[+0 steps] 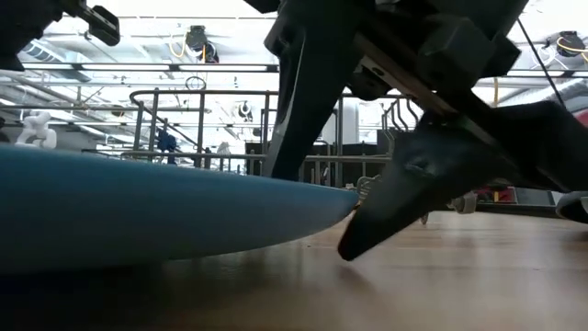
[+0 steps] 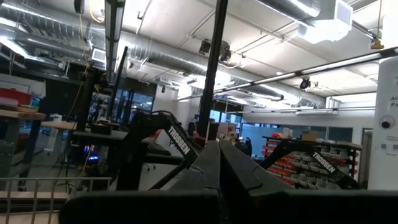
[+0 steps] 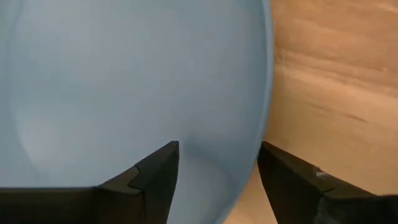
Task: Sort dishes
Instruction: Put the blue plate in the dish rack
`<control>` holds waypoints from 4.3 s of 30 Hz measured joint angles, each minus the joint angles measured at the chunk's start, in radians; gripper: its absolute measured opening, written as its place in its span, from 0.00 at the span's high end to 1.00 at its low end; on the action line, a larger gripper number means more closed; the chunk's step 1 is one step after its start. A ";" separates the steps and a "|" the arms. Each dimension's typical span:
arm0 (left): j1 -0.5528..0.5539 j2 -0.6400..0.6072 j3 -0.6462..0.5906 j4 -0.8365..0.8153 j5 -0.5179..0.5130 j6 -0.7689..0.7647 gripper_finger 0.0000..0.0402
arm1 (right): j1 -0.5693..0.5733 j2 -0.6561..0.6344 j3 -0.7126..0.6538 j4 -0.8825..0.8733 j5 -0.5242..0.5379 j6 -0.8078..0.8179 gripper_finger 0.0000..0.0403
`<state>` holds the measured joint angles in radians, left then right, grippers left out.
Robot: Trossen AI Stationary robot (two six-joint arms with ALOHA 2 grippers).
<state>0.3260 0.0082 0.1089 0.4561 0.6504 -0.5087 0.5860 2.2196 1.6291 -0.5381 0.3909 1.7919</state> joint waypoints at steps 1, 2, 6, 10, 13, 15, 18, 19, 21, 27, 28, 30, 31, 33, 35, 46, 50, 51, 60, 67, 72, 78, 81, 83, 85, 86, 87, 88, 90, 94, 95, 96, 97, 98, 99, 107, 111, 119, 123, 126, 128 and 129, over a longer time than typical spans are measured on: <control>0.000 0.000 0.000 -0.003 0.000 0.000 1.00 | -0.001 0.000 0.000 0.002 0.002 -0.006 0.51; 0.000 0.000 0.000 -0.004 0.000 0.000 1.00 | -0.003 0.000 0.000 0.006 0.003 -0.013 0.54; 0.000 0.000 0.000 -0.003 0.000 0.000 1.00 | -0.004 0.000 0.000 0.017 0.003 -0.023 0.68; 0.000 0.000 0.000 -0.004 0.000 0.000 1.00 | -0.004 0.000 0.000 0.018 0.023 -0.023 0.85; 0.000 0.000 0.000 -0.003 0.000 0.000 1.00 | -0.004 -0.002 0.001 0.026 0.044 -0.018 0.96; 0.000 0.000 0.000 -0.003 0.000 0.000 1.00 | -0.005 -0.003 0.003 0.028 0.042 -0.020 0.98; 0.000 0.000 0.000 -0.003 0.000 0.000 1.00 | -0.004 -0.003 0.002 0.023 0.040 -0.021 0.98; 0.000 0.000 0.000 -0.003 0.000 0.000 1.00 | -0.004 -0.003 0.002 0.023 0.039 -0.023 0.98; 0.000 0.000 0.000 -0.003 0.000 0.000 1.00 | -0.004 -0.003 0.002 0.029 0.039 -0.037 0.99; 0.000 0.000 0.000 -0.003 0.000 0.001 1.00 | -0.004 -0.003 0.005 0.065 0.102 -0.097 0.99; 0.000 0.000 0.000 -0.003 0.000 0.001 1.00 | -0.004 -0.003 0.012 0.063 0.113 -0.114 0.99; 0.000 0.000 0.000 -0.003 0.000 0.001 1.00 | -0.004 -0.003 0.025 0.063 0.141 -0.151 0.99; 0.000 0.000 0.000 -0.003 0.000 0.001 1.00 | -0.004 -0.003 0.032 0.060 0.157 -0.173 0.99; 0.000 0.000 0.000 -0.003 0.000 0.001 1.00 | -0.004 -0.002 0.050 0.046 0.191 -0.221 0.99; 0.000 0.000 0.000 -0.003 0.000 0.001 1.00 | -0.004 -0.002 0.069 0.033 0.224 -0.265 0.99; 0.000 0.000 0.000 -0.003 -0.001 0.001 1.00 | -0.015 -0.001 0.164 -0.020 0.423 -0.492 0.99; 0.000 0.000 0.000 -0.003 -0.001 0.001 1.00 | -0.029 -0.001 0.227 -0.050 0.489 -0.606 0.99; 0.000 0.000 0.000 -0.003 -0.001 0.001 1.00 | -0.031 -0.001 0.245 -0.060 0.502 -0.637 0.99; 0.000 0.000 0.000 0.002 -0.005 -0.002 1.00 | -0.048 0.000 0.454 -0.222 0.628 -0.843 0.99; 0.000 0.000 0.000 0.148 0.036 -0.025 1.00 | -0.050 0.000 0.616 -0.341 0.710 -1.003 0.99; 0.000 0.000 0.000 0.346 0.078 -0.128 1.00 | -0.050 0.000 0.725 -0.460 0.775 -1.099 0.99; 0.000 0.000 0.000 0.428 0.085 -0.193 1.00 | -0.052 -0.066 0.721 -0.451 0.927 -1.283 0.99; 0.000 0.000 0.000 0.424 0.087 -0.193 1.00 | -0.054 -0.097 0.721 -0.448 1.029 -1.365 0.99; 0.000 0.000 0.000 0.421 0.087 -0.193 1.00 | -0.055 -0.110 0.721 -0.446 1.094 -1.390 0.99; 0.000 0.000 0.000 0.420 0.087 -0.193 1.00 | -0.056 -0.120 0.721 -0.447 1.158 -1.394 0.99; 0.000 0.000 0.000 0.418 0.087 -0.193 1.00 | -0.058 -0.124 0.721 -0.446 1.179 -1.394 0.99; 0.000 0.000 0.000 0.416 0.088 -0.193 1.00 | -0.060 -0.126 0.721 -0.445 1.186 -1.395 0.99; 0.000 0.000 0.000 0.415 0.094 -0.193 1.00 | -0.064 -0.126 0.721 -0.445 1.185 -1.397 0.99; 0.000 0.000 0.000 0.414 0.116 -0.193 1.00 | -0.075 -0.123 0.721 -0.446 1.177 -1.383 0.99; 0.000 0.000 0.000 0.374 0.130 -0.127 1.00 | -0.101 -0.116 0.721 -0.446 1.182 -1.361 0.99; 0.000 0.000 0.000 0.358 0.120 -0.091 1.00 | -0.108 -0.115 0.721 -0.446 1.180 -1.357 0.99; 0.000 0.000 0.000 0.345 0.105 -0.056 1.00 | -0.114 -0.114 0.720 -0.446 1.178 -1.346 0.99; 0.000 0.000 0.000 0.329 0.085 -0.023 1.00 | -0.120 -0.113 0.720 -0.446 1.178 -1.334 0.99; 0.000 0.000 0.000 0.313 0.066 0.007 1.00 | -0.124 -0.113 0.720 -0.446 1.178 -1.328 0.99; 0.000 0.000 0.000 0.302 0.048 0.033 1.00 | -0.130 -0.113 0.720 -0.446 1.179 -1.321 0.99; 0.000 0.000 0.000 0.253 -0.061 0.187 1.00 | -0.165 -0.073 0.720 -0.474 1.178 -1.242 0.99; 0.000 0.000 0.000 0.228 -0.079 0.222 1.00 | -0.179 -0.042 0.720 -0.505 1.178 -1.187 0.99; 0.000 0.000 0.000 0.203 -0.084 0.230 1.00 | -0.202 -0.008 0.720 -0.521 1.174 -1.130 0.99; 0.000 0.000 0.000 0.195 -0.083 0.227 1.00 | -0.203 -0.016 0.719 -0.584 1.174 -1.144 0.99; 0.000 0.000 0.000 0.185 -0.076 0.227 1.00 | -0.198 -0.038 0.719 -0.644 1.147 -1.209 0.99; 0.000 0.000 0.000 0.185 -0.068 0.226 1.00 | -0.198 -0.056 0.719 -0.688 1.100 -1.250 0.99; 0.000 0.000 0.000 0.186 -0.065 0.226 1.00 | -0.203 -0.065 0.719 -0.704 1.074 -1.280 0.99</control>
<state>0.3257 0.0082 0.1089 0.6424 0.5855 -0.2825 0.3834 2.1551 2.3486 -1.2425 1.4652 0.5122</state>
